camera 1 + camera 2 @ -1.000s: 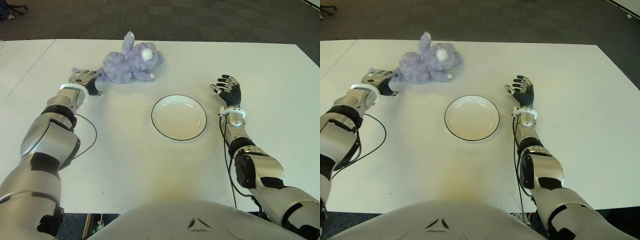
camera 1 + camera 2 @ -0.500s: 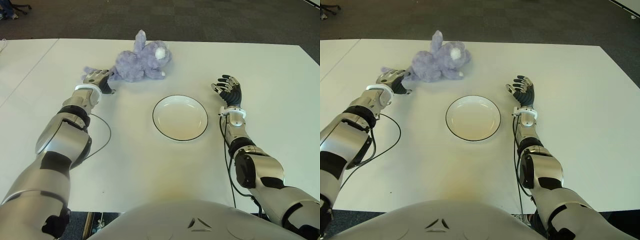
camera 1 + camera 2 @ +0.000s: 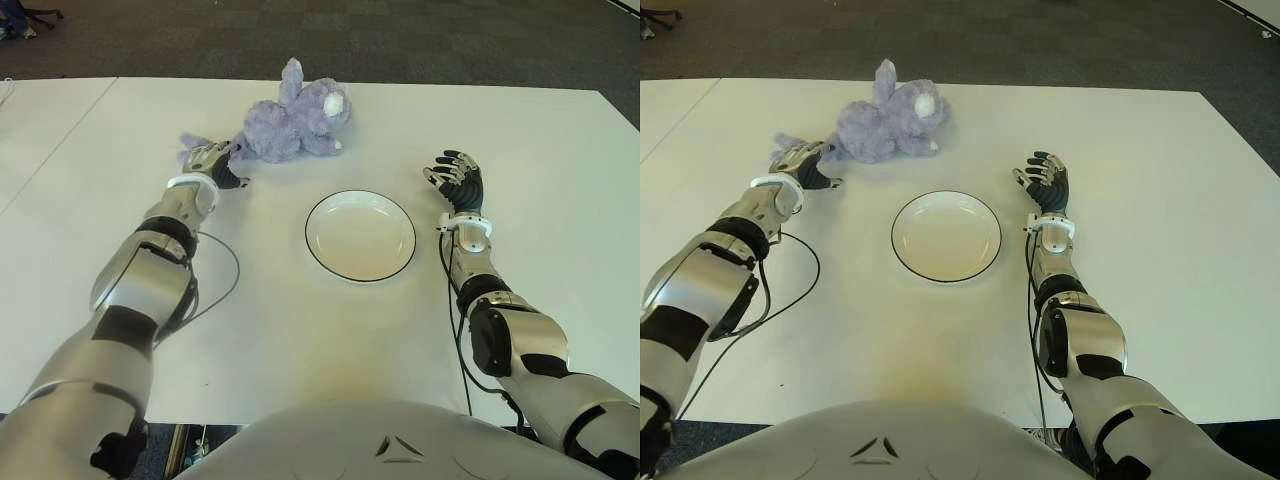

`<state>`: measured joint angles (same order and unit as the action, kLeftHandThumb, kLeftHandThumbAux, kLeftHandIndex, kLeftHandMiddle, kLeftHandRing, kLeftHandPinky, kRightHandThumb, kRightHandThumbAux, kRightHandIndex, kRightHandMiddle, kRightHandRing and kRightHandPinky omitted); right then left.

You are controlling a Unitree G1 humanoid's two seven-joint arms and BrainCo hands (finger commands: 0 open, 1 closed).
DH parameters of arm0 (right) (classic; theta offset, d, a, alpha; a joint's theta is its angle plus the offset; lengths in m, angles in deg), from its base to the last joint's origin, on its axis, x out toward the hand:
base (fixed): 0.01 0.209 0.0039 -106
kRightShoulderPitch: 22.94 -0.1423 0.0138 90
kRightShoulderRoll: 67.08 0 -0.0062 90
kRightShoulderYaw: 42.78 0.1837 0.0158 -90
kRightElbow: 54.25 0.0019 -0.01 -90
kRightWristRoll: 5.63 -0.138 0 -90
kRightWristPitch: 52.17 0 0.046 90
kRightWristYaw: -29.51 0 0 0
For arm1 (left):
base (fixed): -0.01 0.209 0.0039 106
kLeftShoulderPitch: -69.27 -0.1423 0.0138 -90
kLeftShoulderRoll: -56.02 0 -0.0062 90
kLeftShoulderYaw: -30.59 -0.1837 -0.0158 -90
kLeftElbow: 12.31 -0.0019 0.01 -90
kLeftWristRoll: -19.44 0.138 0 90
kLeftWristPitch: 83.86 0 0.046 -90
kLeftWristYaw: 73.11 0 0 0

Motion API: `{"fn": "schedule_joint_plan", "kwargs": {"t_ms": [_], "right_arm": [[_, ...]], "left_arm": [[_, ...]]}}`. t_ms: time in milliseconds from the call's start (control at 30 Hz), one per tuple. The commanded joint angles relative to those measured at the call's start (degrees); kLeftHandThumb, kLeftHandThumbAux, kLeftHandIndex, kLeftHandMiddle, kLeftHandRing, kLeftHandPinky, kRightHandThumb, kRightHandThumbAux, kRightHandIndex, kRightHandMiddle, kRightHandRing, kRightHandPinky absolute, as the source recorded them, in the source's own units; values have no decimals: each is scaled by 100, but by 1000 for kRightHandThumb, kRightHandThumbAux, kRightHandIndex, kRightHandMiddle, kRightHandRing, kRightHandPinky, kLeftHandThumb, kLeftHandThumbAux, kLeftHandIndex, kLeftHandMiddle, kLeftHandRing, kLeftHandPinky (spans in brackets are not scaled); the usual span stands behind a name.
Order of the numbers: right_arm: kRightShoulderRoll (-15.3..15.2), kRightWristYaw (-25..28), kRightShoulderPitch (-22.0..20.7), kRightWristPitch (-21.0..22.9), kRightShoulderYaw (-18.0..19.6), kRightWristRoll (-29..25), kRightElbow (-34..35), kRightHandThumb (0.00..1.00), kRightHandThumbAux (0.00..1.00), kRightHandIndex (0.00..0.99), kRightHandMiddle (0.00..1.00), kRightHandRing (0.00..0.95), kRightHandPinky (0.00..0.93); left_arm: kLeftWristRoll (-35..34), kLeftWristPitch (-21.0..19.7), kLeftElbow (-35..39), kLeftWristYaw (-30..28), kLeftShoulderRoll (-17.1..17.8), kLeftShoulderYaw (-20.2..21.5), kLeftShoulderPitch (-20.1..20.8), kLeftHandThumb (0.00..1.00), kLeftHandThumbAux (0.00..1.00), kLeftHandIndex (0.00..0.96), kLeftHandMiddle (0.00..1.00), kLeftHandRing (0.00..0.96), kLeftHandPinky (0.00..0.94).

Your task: Put the doll into the plate.

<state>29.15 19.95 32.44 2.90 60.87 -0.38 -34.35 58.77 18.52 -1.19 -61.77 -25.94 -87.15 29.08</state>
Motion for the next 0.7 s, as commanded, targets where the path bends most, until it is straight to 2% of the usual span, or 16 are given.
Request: {"fn": "schedule_joint_plan", "kwargs": {"t_ms": [33, 333, 433, 567, 633, 700], "right_arm": [[491, -14, 1230, 776, -37, 10, -779, 270, 861, 272, 333, 344, 331], [494, 12, 1251, 744, -21, -13, -773, 280, 856, 262, 333, 343, 325], [496, 11, 1263, 733, -28, -7, -772, 274, 856, 262, 336, 348, 338], [503, -13, 1296, 686, -61, 23, -764, 279, 860, 267, 342, 356, 341], [504, -28, 1304, 679, -72, 33, -762, 278, 858, 269, 342, 353, 329], [507, -40, 1318, 660, -80, 42, -758, 275, 859, 272, 341, 352, 331]], "left_arm": [[88, -30, -134, -373, -437, -109, -586, 0, 564, 56, 0, 0, 0], [182, 47, -113, -690, -299, -248, -581, 0, 562, 37, 0, 0, 0], [304, 270, -74, -990, -133, -425, -586, 0, 560, 28, 0, 0, 0], [461, 1089, 155, -1692, 387, -749, -642, 0, 551, 11, 0, 0, 0], [418, 1557, 435, -2343, 666, -878, -612, 0, 537, 2, 0, 0, 0], [148, 2011, 1087, -3413, 1038, -927, -660, 0, 525, 0, 0, 0, 0]]}}
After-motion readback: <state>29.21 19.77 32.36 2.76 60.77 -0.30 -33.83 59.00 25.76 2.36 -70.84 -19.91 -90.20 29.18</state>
